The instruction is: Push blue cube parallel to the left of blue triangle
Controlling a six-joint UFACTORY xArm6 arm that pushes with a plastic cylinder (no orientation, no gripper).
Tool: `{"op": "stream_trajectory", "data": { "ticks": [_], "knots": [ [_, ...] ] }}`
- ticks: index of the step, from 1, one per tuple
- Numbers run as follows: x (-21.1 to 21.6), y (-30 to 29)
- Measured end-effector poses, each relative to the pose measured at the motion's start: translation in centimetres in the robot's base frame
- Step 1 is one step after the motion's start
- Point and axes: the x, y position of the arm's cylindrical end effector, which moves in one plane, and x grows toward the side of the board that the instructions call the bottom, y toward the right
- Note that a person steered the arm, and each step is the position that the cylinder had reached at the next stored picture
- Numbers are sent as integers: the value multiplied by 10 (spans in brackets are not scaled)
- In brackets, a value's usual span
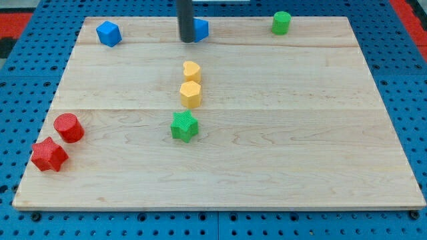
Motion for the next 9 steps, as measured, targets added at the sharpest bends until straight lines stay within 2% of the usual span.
{"op": "stream_trajectory", "data": {
  "ticks": [1, 2, 3, 4, 5, 9],
  "knots": [
    [7, -13],
    [28, -75],
    [28, -170],
    [11, -215],
    [9, -164],
    [1, -145]
  ]
}}
